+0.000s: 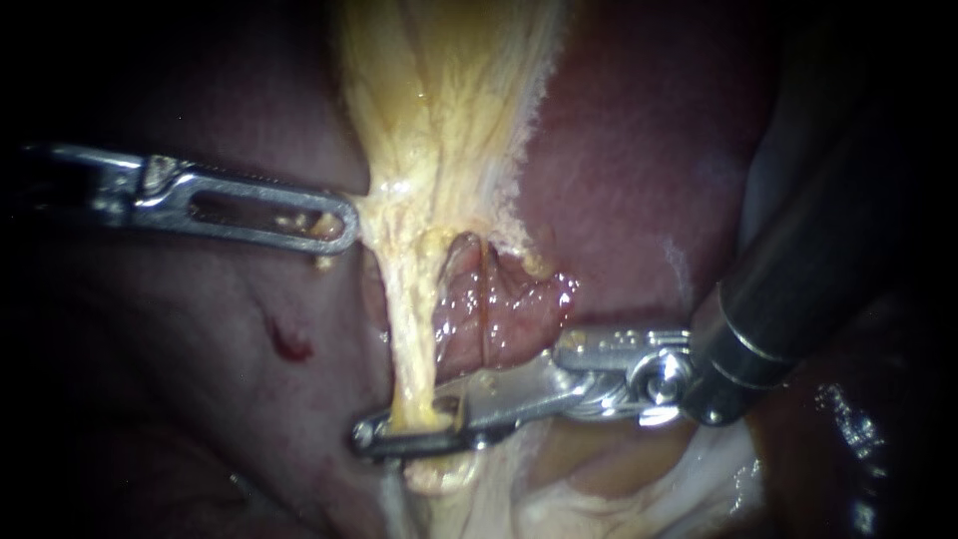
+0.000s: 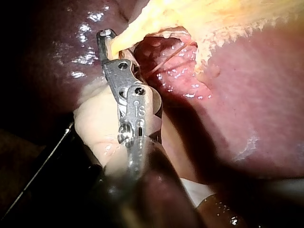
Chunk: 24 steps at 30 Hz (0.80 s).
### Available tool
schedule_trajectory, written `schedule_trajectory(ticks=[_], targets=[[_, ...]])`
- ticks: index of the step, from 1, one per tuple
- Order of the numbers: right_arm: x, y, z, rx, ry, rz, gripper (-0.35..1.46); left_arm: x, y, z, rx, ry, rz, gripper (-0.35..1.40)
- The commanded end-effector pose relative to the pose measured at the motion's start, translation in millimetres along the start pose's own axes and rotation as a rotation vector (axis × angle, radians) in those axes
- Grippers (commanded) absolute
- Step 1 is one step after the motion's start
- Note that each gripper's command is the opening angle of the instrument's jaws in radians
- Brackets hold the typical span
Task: Going back second clip left tube
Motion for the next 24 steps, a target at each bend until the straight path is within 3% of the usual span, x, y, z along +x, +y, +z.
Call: schedule_trajectory(ticks=[1,5,7,12,16,19,24], targets=[[0.0,0.0,0.0,0.003,-0.003,0.001,-0.35,0.0,0.0,0.0,0.001,0.001,0.000,-0.35],[0.2,0.0,-0.1,0.002,0.007,0.001,-0.35,0.0,0.0,0.0,0.001,0.001,0.001,-0.35],[0.1,0.0,-0.1,0.004,0.017,-0.013,-0.11,0.0,0.0,-0.1,0.001,0.001,0.001,-0.35],[0.1,0.1,0.5,-0.030,0.099,-0.036,0.39,0.0,0.1,-0.1,0.002,0.001,0.001,-0.35],[0.1,0.3,0.7,-0.046,0.113,-0.035,0.45,0.0,0.2,-0.1,0.002,0.002,0.001,-0.35],[0.2,0.6,0.7,-0.074,0.135,-0.075,0.47,0.1,0.2,-0.1,0.002,0.002,0.001,-0.35],[0.0,1.5,0.6,-0.113,0.135,-0.152,0.50,0.1,0.2,-0.1,0.002,0.002,0.001,-0.35]])
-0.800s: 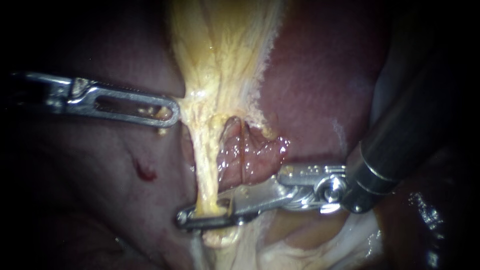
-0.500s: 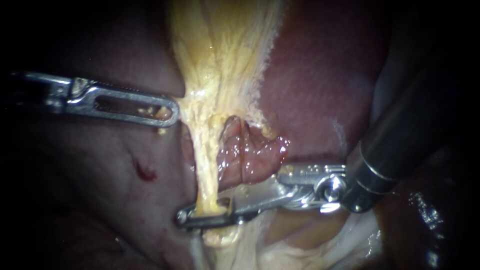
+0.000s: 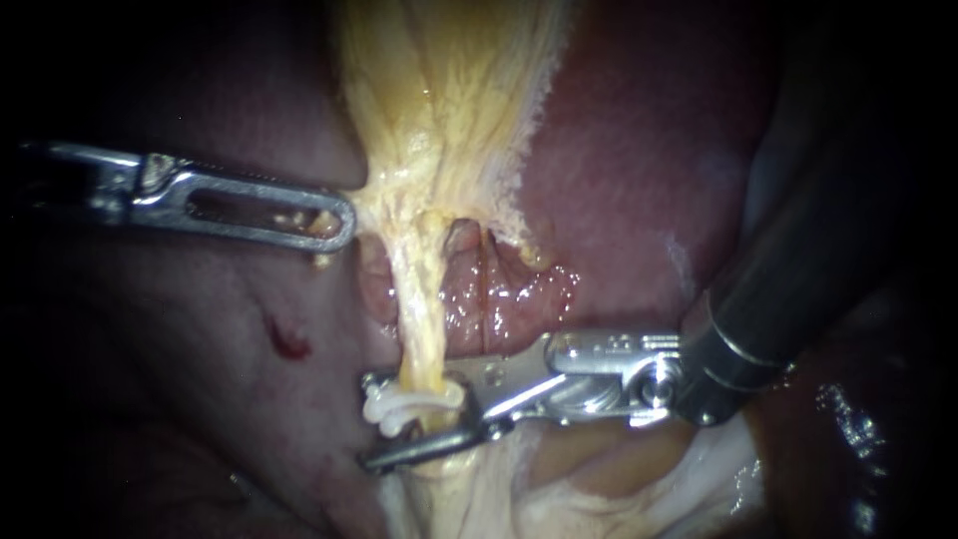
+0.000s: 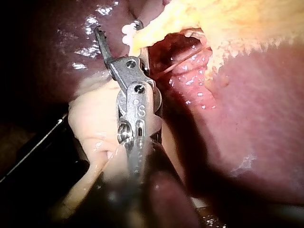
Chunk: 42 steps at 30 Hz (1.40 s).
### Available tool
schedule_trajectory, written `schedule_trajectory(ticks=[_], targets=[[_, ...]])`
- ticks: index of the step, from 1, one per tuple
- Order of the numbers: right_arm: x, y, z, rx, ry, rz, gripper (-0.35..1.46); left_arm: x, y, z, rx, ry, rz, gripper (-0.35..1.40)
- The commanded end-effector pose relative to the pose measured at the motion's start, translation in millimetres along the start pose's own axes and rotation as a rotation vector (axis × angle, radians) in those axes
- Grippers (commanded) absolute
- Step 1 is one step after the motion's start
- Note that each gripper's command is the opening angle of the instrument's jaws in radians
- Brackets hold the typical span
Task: Going back second clip left tube
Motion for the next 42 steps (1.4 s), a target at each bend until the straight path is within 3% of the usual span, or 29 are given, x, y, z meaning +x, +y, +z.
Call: schedule_trajectory(ticks=[1,10,19,23,32,42], targets=[[-0.1,0.3,-0.1,-0.002,-0.001,-0.016,0.50,0.0,0.0,0.0,0.000,0.000,0.000,-0.35],[-1.2,1.9,-1.9,-0.048,-0.008,-0.097,0.50,0.0,0.0,0.0,0.000,0.000,0.000,-0.35],[-1.7,1.1,-6.2,-0.066,-0.016,-0.158,0.50,0.1,0.1,-0.2,0.001,0.001,0.001,-0.35],[-1.4,0.7,-9.8,-0.093,-0.024,-0.195,0.50,0.0,0.1,-0.2,0.001,0.001,0.000,-0.35],[1.0,0.6,-17.1,-0.140,-0.020,-0.243,0.50,0.0,0.1,-0.1,0.001,0.001,0.000,-0.35],[1.2,0.4,-18.7,-0.136,-0.015,-0.251,0.50,0.1,0.6,0.4,0.000,-0.001,0.002,-0.35]])
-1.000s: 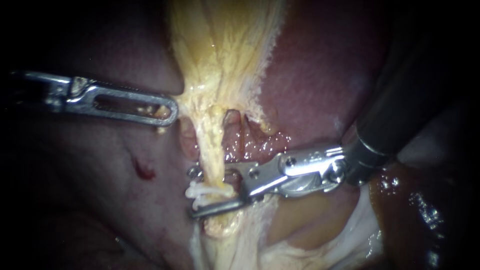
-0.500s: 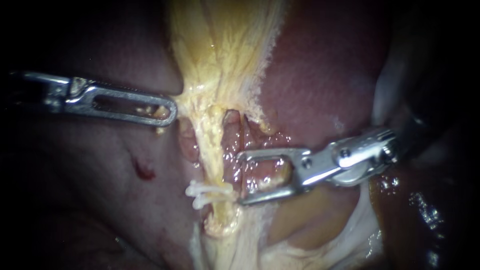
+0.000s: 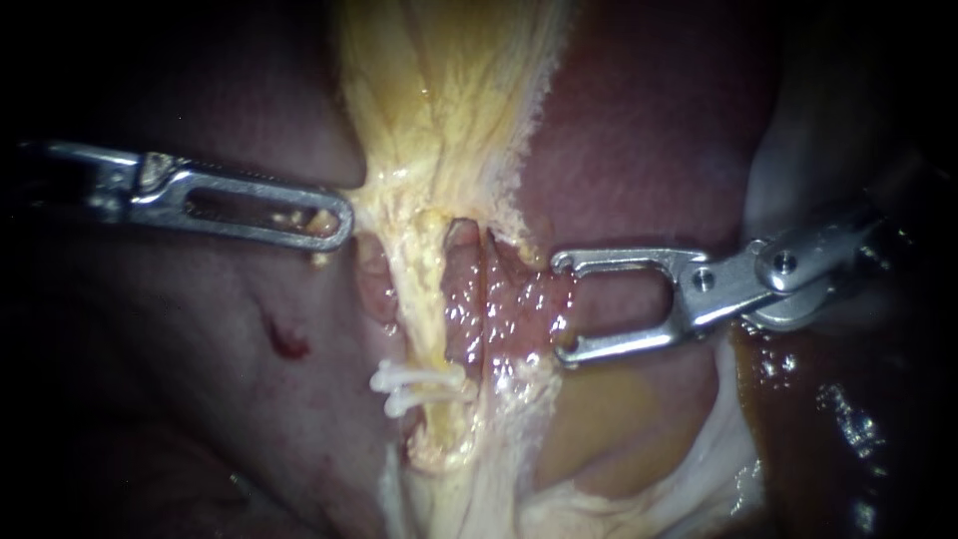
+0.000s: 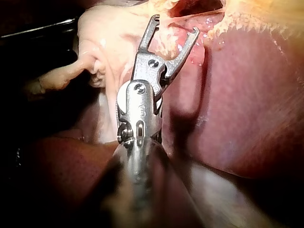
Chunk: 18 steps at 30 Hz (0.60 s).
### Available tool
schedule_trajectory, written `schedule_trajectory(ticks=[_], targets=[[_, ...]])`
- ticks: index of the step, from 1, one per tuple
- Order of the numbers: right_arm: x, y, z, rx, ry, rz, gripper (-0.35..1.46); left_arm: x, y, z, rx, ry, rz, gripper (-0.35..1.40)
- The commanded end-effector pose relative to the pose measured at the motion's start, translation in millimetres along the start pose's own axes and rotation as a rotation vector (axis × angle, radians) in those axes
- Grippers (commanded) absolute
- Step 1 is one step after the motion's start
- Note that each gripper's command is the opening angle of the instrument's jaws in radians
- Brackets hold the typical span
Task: Going back second clip left tube
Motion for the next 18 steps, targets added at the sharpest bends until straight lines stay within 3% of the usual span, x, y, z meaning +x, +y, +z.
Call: schedule_trajectory(ticks=[1,7,18], targets=[[-0.1,0.0,-0.1,0.001,0.000,0.000,0.50,0.2,0.3,0.4,-0.002,-0.001,0.002,-0.35],[-0.2,0.1,-0.3,0.002,0.000,0.000,0.50,1.1,1.5,3.2,0.001,0.001,0.010,-0.35],[-0.2,-0.1,-0.6,0.003,0.003,0.000,0.50,2.2,3.3,8.9,0.003,0.039,0.028,-0.35]])
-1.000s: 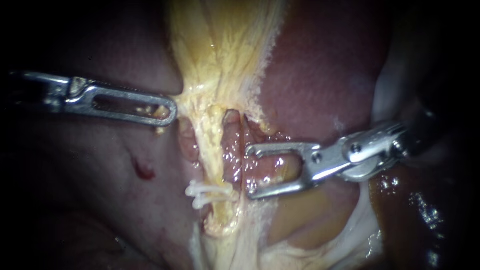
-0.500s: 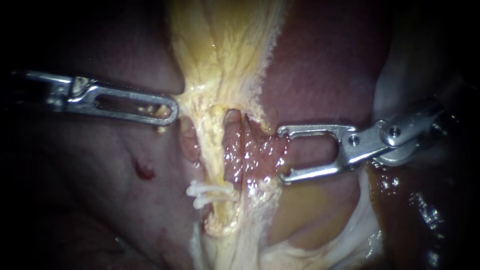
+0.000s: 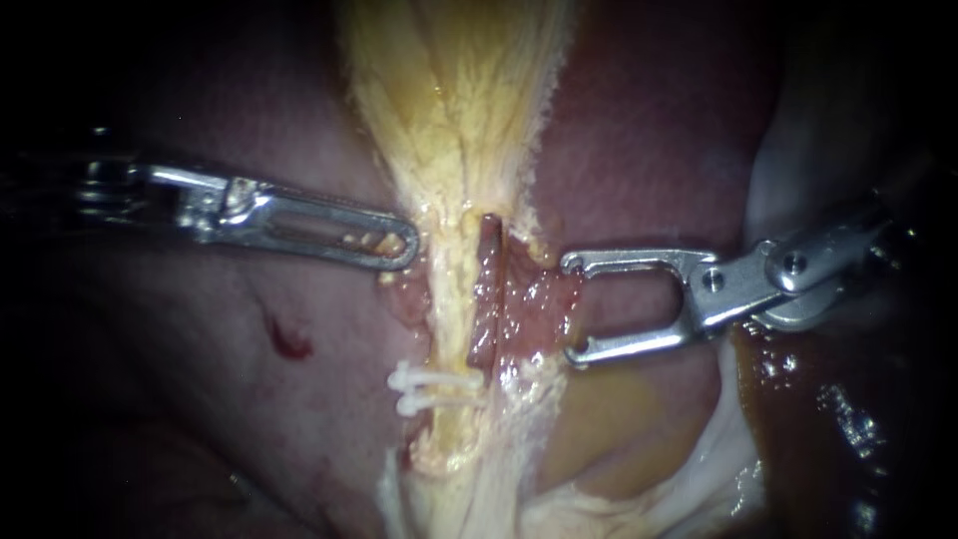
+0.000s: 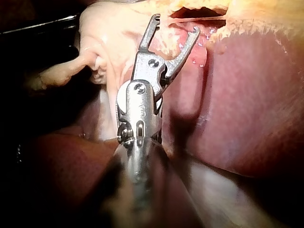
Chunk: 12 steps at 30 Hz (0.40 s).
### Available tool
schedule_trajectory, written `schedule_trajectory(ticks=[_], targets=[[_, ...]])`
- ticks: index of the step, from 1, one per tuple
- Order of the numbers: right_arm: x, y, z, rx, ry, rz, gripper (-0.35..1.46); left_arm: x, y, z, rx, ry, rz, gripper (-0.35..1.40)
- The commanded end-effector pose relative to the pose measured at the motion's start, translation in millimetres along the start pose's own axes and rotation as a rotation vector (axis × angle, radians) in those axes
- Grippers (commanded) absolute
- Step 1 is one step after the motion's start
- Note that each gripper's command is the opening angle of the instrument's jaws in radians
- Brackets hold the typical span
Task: Going back second clip left tube
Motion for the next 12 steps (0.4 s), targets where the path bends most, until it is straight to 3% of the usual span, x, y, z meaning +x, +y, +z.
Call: schedule_trajectory(ticks=[1,12], targets=[[0.0,0.0,-0.1,0.000,0.000,0.000,0.50,0.0,0.1,0.3,-0.003,0.003,0.001,-0.35],[0.1,-0.1,-0.2,0.001,0.000,0.000,0.50,0.3,0.5,0.7,0.004,0.011,-0.002,-0.35]])
